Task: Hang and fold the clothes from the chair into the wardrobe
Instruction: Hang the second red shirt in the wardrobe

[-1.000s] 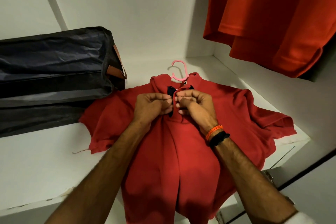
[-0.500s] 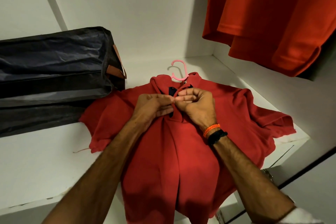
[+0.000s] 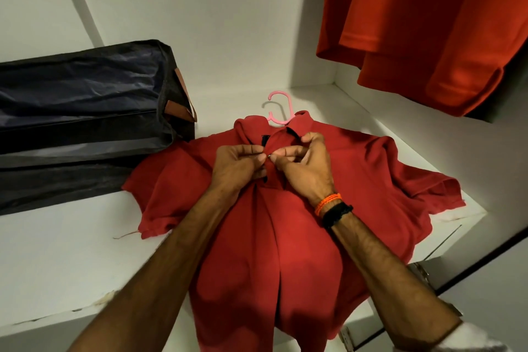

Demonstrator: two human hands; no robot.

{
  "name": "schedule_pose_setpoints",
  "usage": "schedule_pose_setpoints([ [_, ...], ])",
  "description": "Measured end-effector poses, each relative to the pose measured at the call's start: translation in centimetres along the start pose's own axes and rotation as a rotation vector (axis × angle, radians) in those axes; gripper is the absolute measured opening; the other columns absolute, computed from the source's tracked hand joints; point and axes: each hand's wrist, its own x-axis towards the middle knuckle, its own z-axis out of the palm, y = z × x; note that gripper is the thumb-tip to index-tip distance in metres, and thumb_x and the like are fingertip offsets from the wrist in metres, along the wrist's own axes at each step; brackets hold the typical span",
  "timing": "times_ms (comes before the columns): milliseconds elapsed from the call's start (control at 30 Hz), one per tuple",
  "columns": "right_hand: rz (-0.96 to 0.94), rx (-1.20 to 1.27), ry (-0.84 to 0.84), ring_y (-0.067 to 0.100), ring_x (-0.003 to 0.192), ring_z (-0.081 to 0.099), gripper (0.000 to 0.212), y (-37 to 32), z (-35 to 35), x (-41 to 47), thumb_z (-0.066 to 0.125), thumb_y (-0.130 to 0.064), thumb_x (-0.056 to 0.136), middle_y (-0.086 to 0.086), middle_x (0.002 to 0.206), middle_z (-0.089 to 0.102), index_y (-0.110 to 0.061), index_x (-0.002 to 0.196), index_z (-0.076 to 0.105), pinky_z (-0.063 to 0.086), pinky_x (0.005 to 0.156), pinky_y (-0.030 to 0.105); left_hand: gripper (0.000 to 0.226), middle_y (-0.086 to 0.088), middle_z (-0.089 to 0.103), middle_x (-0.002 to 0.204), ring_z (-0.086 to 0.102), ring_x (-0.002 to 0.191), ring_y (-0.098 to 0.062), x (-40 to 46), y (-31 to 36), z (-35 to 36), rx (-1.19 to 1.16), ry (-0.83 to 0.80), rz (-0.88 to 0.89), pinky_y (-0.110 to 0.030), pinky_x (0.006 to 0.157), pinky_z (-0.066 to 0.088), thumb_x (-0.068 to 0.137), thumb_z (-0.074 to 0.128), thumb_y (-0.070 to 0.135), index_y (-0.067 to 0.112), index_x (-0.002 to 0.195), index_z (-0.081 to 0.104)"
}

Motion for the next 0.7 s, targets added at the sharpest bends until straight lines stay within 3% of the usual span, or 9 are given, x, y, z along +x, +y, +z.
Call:
schedule_pose_setpoints([
  [100, 0.113, 0.165, -0.005, 0.004, 0.053, 0.059, 0.051, 0.1, -0.2, 0.3, 0.066, 0.013, 0.083, 0.001, 0.073, 0.067, -0.015, 0.107, 0.030, 0.049, 0.058, 0.017, 0.028, -0.006, 0.059, 0.070, 0.060, 0.049, -0.003, 0.0, -0.3, 0.1, 0.065, 0.006, 0.083, -0.019, 0.052, 0.054, 0.085, 0.064, -0.014, 0.014, 0.082, 0.057],
  [200, 0.186, 0.224, -0.003, 0.013, 0.058, 0.057, 0.052, 0.1, -0.3, 0.5, 0.064, 0.014, 0.083, 0.002, 0.074, 0.068, -0.011, 0.112, 0.029, 0.050, 0.060, 0.023, 0.040, -0.003, 0.062, 0.073, 0.058, 0.056, -0.001, 0.0, -0.8, 0.0, 0.329, 0.043, 0.336, -0.015, 0.058, 0.049, 0.078, 0.068, -0.014, 0.020, 0.087, 0.049],
  [333, 0.238, 0.257, -0.001, 0.018, 0.064, 0.062, 0.053, 0.3, -0.4, 0.9, 0.064, 0.014, 0.083, 0.007, 0.079, 0.069, -0.009, 0.116, 0.029, 0.052, 0.063, 0.025, 0.039, -0.006, 0.065, 0.075, 0.058, 0.056, -0.002, -0.3, -0.9, 0.1, 0.608, 0.062, 0.651, -0.007, 0.056, 0.042, 0.072, 0.066, -0.012, 0.015, 0.092, 0.046],
  [433, 0.215, 0.281, -0.026, 0.010, 0.054, 0.063, 0.046, -0.1, -0.4, 0.8, 0.066, 0.015, 0.083, 0.005, 0.072, 0.069, -0.012, 0.104, 0.036, 0.053, 0.055, 0.021, 0.031, 0.005, 0.066, 0.069, 0.060, 0.054, 0.001, 0.3, -0.6, -0.5, 0.594, 0.074, 0.526, -0.013, 0.060, 0.048, 0.073, 0.076, -0.001, 0.017, 0.086, 0.054],
  [533, 0.045, 0.052, -0.005, 0.008, 0.052, 0.061, 0.034, -0.1, -0.9, 1.2, 0.073, 0.006, 0.080, 0.000, 0.068, 0.069, -0.016, 0.092, 0.050, 0.054, 0.058, 0.026, 0.022, 0.007, 0.068, 0.066, 0.068, 0.060, -0.007, 1.8, 0.1, -1.4, 0.558, 0.054, 0.396, -0.031, 0.067, 0.059, 0.075, 0.083, 0.015, 0.024, 0.077, 0.064],
  [600, -0.180, -0.228, 0.054, 0.009, 0.058, 0.060, 0.026, -0.4, -1.4, 2.1, 0.076, -0.002, 0.076, -0.004, 0.073, 0.068, -0.018, 0.090, 0.060, 0.052, 0.065, 0.025, 0.017, 0.007, 0.068, 0.065, 0.069, 0.061, -0.012, 2.7, 1.2, -1.4, 0.542, 0.086, 0.428, -0.037, 0.070, 0.061, 0.080, 0.077, 0.016, 0.027, 0.073, 0.066],
  [700, -0.529, -0.639, 0.060, 0.013, 0.083, 0.058, 0.030, -1.0, -1.8, 3.5, 0.073, -0.010, 0.073, -0.003, 0.095, 0.061, -0.020, 0.100, 0.067, 0.047, 0.074, 0.025, 0.012, 0.007, 0.072, 0.075, 0.067, 0.067, -0.006, 4.0, 2.9, -0.6, 0.657, 0.121, 0.532, -0.020, 0.075, 0.055, 0.081, 0.070, 0.009, 0.019, 0.083, 0.076],
])
